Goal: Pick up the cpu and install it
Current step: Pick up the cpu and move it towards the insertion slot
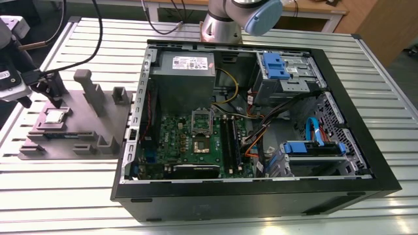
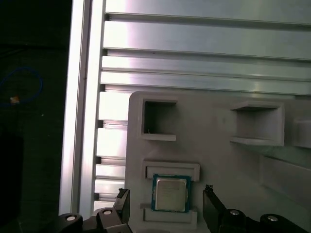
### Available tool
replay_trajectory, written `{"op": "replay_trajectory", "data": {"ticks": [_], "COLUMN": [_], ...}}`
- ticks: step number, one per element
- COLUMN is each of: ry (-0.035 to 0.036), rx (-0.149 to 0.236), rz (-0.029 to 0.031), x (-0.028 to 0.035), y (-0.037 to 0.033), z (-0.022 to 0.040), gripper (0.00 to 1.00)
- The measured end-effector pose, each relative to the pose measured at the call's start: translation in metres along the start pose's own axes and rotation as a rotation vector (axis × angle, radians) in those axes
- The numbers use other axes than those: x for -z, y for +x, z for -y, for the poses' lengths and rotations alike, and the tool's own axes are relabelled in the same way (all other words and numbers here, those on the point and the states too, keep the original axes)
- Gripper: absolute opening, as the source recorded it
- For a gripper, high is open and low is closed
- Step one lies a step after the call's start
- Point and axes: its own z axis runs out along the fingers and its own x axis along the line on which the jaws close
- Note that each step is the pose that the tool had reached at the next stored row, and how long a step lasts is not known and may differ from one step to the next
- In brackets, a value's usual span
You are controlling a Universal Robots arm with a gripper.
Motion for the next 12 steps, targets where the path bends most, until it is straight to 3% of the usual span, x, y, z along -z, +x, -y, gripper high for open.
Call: {"op": "replay_trajectory", "data": {"ticks": [7,12], "ry": [0.0001,0.0001], "rx": [-0.001,-0.001], "rz": [-0.0001,-0.0002], "x": [-0.0085,-0.0094], "y": [-0.0017,-0.0018], "z": [0.0028,0.0031], "gripper": [0.70,0.70]}}
